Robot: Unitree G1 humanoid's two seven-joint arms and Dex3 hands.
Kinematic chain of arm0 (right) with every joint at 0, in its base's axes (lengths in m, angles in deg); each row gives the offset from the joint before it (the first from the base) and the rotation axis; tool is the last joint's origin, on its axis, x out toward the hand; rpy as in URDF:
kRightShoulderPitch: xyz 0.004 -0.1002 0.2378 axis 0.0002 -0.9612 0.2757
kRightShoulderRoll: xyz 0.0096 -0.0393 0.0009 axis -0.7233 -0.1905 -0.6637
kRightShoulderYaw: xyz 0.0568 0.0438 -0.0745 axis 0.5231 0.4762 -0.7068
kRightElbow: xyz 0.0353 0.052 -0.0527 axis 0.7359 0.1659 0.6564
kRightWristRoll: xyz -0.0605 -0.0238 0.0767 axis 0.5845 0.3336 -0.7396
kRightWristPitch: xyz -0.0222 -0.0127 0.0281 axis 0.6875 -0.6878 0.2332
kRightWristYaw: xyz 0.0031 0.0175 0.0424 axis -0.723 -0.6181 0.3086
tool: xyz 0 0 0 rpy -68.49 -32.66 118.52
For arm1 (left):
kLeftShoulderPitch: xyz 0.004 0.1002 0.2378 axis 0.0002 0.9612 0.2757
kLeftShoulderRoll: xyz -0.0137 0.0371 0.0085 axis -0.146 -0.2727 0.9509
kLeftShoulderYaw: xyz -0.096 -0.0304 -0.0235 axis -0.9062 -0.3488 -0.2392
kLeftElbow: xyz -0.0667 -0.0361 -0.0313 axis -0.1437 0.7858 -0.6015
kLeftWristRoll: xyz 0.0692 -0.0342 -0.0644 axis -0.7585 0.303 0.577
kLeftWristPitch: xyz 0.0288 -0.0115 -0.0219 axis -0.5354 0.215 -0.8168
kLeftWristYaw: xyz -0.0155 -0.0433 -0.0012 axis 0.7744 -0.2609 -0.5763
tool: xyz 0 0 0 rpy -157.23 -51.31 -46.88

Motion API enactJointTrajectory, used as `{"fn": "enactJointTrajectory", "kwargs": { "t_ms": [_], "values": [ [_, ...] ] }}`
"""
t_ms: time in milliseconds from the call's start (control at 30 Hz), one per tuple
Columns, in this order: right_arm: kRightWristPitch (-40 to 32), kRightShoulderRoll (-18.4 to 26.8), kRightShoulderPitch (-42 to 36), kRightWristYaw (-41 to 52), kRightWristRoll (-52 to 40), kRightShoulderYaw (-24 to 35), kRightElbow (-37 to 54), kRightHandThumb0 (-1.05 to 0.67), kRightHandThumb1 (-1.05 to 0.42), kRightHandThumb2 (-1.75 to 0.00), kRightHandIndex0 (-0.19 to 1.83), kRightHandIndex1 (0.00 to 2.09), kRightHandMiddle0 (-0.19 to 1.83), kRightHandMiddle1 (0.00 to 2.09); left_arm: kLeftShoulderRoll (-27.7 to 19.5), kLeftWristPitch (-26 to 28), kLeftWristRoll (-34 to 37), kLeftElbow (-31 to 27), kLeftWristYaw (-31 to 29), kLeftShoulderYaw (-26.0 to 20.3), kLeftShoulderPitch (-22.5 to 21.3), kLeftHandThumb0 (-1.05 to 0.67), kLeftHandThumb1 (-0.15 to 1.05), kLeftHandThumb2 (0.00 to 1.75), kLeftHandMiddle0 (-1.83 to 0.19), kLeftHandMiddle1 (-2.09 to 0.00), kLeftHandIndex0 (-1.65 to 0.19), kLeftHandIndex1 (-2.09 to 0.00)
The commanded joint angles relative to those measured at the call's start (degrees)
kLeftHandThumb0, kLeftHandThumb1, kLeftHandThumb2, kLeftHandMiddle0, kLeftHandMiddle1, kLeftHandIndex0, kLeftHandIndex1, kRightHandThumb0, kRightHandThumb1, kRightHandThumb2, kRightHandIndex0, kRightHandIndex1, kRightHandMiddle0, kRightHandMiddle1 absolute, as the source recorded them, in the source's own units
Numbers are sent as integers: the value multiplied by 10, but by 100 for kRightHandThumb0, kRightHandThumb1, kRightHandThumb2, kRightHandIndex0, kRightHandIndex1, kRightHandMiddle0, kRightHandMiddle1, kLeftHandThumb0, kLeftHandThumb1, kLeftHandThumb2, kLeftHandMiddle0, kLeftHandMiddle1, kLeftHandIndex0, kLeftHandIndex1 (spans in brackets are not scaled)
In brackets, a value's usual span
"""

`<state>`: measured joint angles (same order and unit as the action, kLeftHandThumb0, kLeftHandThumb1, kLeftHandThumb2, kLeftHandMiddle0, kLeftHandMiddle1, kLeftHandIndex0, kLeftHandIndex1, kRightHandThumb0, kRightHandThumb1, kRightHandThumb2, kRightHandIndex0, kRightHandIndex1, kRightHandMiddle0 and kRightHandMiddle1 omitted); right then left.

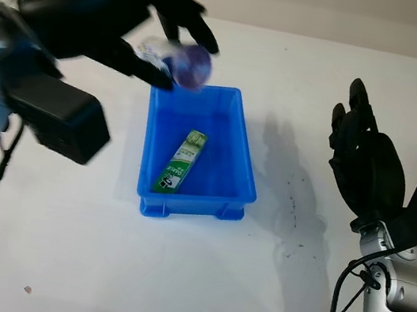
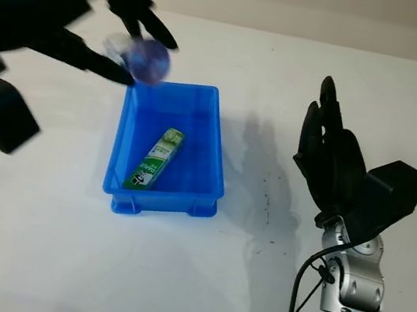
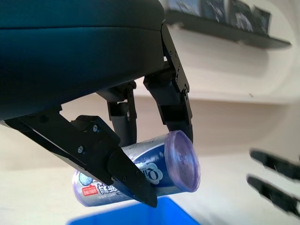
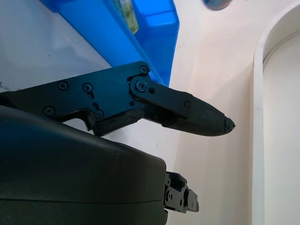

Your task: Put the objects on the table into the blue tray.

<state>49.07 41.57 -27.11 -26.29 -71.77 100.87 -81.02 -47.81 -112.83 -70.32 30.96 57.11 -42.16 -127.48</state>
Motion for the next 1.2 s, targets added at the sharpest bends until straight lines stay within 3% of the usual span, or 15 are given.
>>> {"fn": "enactJointTrajectory", "kwargs": {
  "t_ms": [0,167,300,333,400,500,567,700,867,967,1167],
  "values": [
    [1,1,-5,-5,1,5,12,-76,-105,-73,-19,0,-19,0,13,-18,-13,25,6,20,-19,-10,90,6,-61,-112,-68,-94],
    [-2,3,-6,-8,3,3,16,-76,-105,-73,-19,0,-19,0,37,-76,-36,113,35,48,-22,-1,89,5,-56,-85,-55,-109],
    [-4,3,-7,-8,2,4,20,-76,-105,-73,-19,0,-19,0,49,-101,-35,156,41,57,-14,-6,90,6,-45,-97,-42,-109],
    [-3,3,-8,-8,2,4,20,-76,-105,-73,-19,0,-19,0,40,-111,-51,155,37,64,-14,-7,89,5,-41,-84,-36,-100],
    [-3,4,-8,-7,2,4,21,-75,-105,-72,-19,0,-19,0,25,-117,-78,146,24,74,-14,-28,84,5,-24,-30,-21,-51],
    [-3,2,-8,-7,1,4,21,-76,-105,-72,-19,0,-19,0,19,-94,-72,127,-18,74,-9,-50,80,5,3,-4,-7,-15],
    [-2,2,-7,-7,1,3,20,-76,-105,-71,-19,0,-19,0,17,-85,-59,122,-35,69,-6,-59,80,5,12,-2,-2,-8],
    [-1,2,-4,-1,-1,2,15,-75,-105,-73,-19,0,-19,0,13,-12,3,71,-98,43,8,-71,83,6,19,0,8,-3],
    [-7,4,-1,-1,0,1,17,-75,-105,-73,-19,0,-19,0,20,89,141,27,-160,-17,36,-72,87,8,19,0,16,-1],
    [-5,4,2,0,1,0,16,-75,-105,-74,-19,0,-19,0,27,128,177,11,-148,-49,56,-87,102,24,19,0,19,0],
    [-8,-2,7,-2,-2,-2,13,-74,-105,-74,-19,0,-19,0,88,144,243,-11,-36,-138,124,-86,105,60,17,-3,18,-2]
  ]
}}
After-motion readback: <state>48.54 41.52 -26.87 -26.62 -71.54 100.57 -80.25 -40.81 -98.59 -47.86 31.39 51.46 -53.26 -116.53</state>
